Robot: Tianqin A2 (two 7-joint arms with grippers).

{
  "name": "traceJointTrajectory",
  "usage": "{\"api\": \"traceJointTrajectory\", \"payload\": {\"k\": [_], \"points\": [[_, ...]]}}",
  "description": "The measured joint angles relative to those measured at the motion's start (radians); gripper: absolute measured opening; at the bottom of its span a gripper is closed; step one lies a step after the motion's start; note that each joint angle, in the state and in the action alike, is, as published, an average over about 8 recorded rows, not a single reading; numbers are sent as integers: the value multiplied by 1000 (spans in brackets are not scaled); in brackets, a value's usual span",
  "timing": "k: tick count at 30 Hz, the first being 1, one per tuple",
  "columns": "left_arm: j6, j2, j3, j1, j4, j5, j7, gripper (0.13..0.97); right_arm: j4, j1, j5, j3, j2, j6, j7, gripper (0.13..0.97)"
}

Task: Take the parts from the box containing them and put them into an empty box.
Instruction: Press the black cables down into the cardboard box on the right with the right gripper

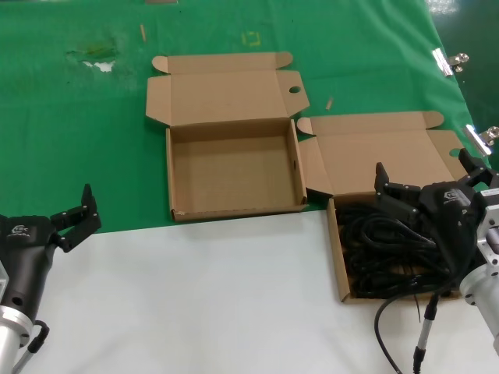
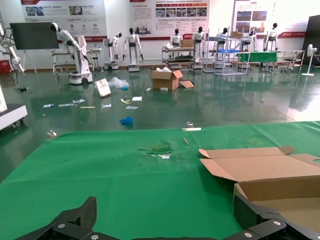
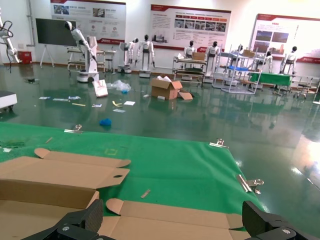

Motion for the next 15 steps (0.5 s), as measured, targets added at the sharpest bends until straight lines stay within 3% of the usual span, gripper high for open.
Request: {"api": "traceJointTrajectory", "payload": {"k": [15], "points": [[0, 0, 0, 0, 0, 0, 0, 966, 0, 0, 0, 0, 0, 0, 0, 966]]}}
